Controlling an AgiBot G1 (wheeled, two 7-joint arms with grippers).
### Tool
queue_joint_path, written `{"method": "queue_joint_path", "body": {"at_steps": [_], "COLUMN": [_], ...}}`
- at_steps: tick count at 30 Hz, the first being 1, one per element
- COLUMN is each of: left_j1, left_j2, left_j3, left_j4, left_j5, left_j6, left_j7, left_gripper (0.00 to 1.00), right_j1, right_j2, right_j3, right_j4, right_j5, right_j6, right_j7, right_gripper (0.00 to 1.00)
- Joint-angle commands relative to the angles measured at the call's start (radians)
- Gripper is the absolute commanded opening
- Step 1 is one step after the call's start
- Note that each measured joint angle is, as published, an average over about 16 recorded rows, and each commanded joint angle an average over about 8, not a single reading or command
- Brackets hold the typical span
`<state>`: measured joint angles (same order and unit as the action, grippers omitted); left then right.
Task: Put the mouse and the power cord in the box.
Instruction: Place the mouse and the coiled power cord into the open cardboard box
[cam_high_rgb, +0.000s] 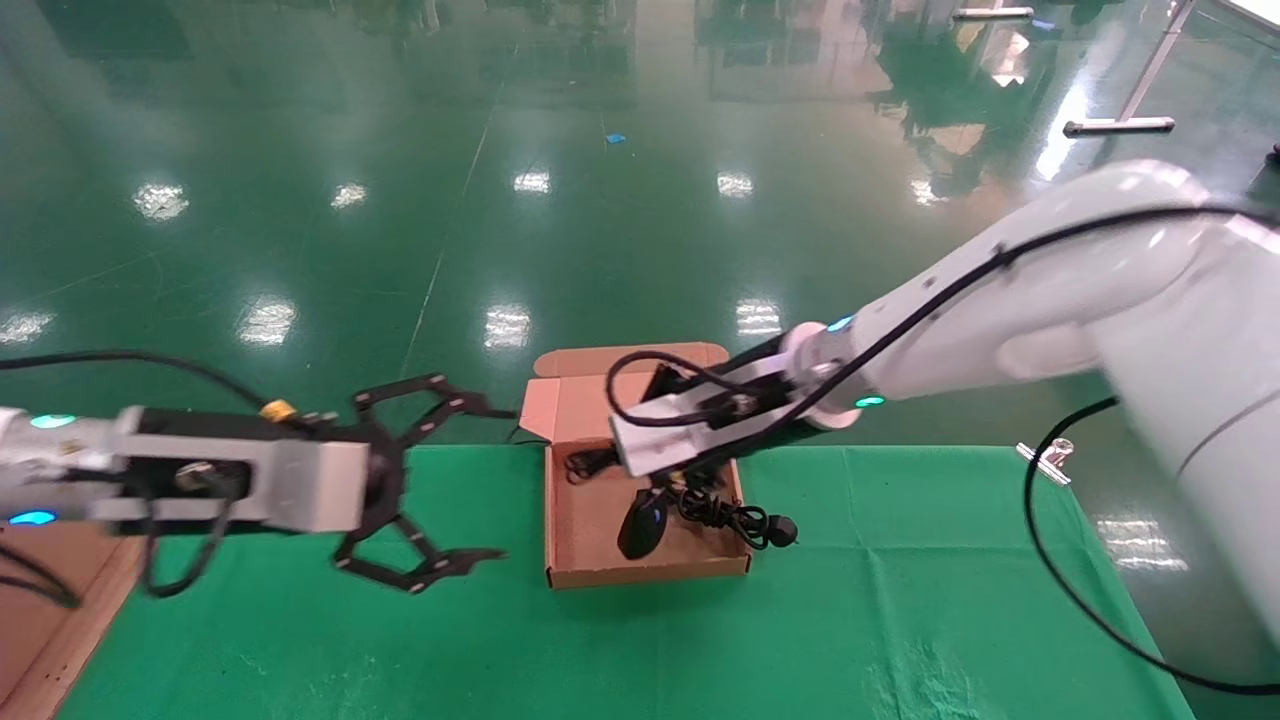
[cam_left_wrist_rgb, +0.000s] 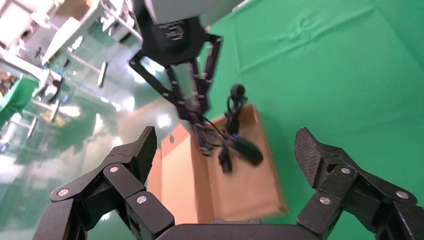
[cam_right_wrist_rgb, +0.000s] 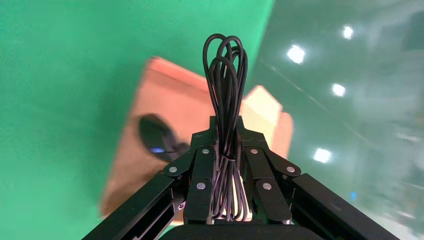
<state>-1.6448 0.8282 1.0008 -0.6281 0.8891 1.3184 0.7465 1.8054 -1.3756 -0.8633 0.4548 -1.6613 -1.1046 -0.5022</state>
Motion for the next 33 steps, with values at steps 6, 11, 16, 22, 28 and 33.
{"method": "queue_joint_path", "body": {"at_steps": [6,11,16,22,28,33], "left_j1": [0.059,0.097,0.116,0.119,0.115,0.112], "left_j2": [-0.125,-0.166,-0.192,-0.193,-0.185,-0.181], "left_j3": [0.000,0.006,0.006,0.005,0.006,0.006], "left_j4": [-0.125,-0.212,-0.269,-0.273,-0.261,-0.254], "left_j5": [-0.002,0.015,0.014,0.015,0.016,0.017], "left_j6": [-0.039,-0.122,-0.154,-0.160,-0.156,-0.155], "left_j7": [-0.052,-0.089,-0.108,-0.109,-0.106,-0.104], "left_gripper": [1.00,1.00,1.00,1.00,1.00,1.00], "right_j1": [-0.100,-0.138,-0.159,-0.162,-0.155,-0.151], "right_j2": [0.000,0.001,0.002,0.002,0.003,0.003], "right_j3": [-0.130,-0.221,-0.271,-0.275,-0.264,-0.258], "right_j4": [0.109,0.117,0.114,0.112,0.111,0.111], "right_j5": [0.054,0.077,0.088,0.090,0.087,0.085], "right_j6": [0.238,0.318,0.362,0.365,0.353,0.346], "right_j7": [0.065,0.093,0.105,0.106,0.103,0.102], "right_gripper": [0.00,0.43,1.00,1.00,1.00,1.00]}}
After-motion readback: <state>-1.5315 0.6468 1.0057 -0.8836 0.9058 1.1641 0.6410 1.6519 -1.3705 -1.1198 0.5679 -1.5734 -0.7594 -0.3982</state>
